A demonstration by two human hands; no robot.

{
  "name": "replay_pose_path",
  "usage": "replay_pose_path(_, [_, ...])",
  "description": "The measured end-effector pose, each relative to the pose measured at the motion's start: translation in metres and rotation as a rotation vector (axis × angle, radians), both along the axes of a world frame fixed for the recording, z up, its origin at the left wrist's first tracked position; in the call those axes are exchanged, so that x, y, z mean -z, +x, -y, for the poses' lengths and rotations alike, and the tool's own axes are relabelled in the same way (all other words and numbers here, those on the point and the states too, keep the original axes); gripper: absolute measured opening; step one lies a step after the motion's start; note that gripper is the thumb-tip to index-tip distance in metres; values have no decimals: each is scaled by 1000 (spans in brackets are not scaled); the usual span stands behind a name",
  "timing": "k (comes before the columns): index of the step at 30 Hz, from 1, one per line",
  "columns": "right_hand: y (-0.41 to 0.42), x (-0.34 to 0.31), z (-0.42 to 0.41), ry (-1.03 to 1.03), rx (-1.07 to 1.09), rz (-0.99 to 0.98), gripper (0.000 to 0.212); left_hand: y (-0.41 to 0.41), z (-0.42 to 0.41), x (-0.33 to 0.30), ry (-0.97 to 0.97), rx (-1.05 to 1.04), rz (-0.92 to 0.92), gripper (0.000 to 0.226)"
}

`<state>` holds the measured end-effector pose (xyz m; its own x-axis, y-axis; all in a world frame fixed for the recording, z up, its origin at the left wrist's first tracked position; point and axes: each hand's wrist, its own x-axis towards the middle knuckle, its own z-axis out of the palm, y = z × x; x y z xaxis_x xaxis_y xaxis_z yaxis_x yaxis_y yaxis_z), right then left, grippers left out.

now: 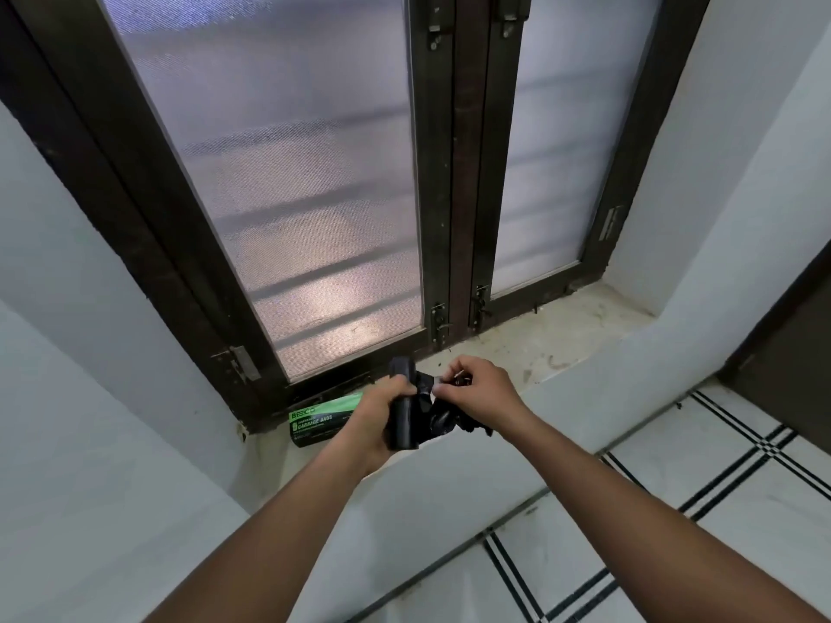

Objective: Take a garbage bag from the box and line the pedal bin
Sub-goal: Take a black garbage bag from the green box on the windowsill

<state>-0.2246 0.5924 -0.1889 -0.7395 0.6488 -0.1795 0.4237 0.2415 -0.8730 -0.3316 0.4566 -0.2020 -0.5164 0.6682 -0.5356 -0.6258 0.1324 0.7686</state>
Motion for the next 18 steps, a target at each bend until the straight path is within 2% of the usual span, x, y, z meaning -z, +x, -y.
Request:
replay_pose_path(3, [-3,6,-1,79,73,6,22,-1,-4,3,-110,22,-76,63])
replay_pose_path(6, [-5,8,1,183,94,11,16,1,-6,4,-151,-6,-64,42])
replay_pose_path(11, [-4,13,1,113,221,12,19,6,-3,2,-120,56,-72,15])
replay_pose_path(14, [0,15,-9,-43,204,45,29,3,-3,0,-91,12,-112,15])
replay_pose_path(17, [7,16,-19,-307,-34,11,40,-3,-5,3,-79,-49,-145,43])
replay_pose_path(18, [8,16,-22,-340,-126,28,39,-4,-6,2,-93,-48,-179,42])
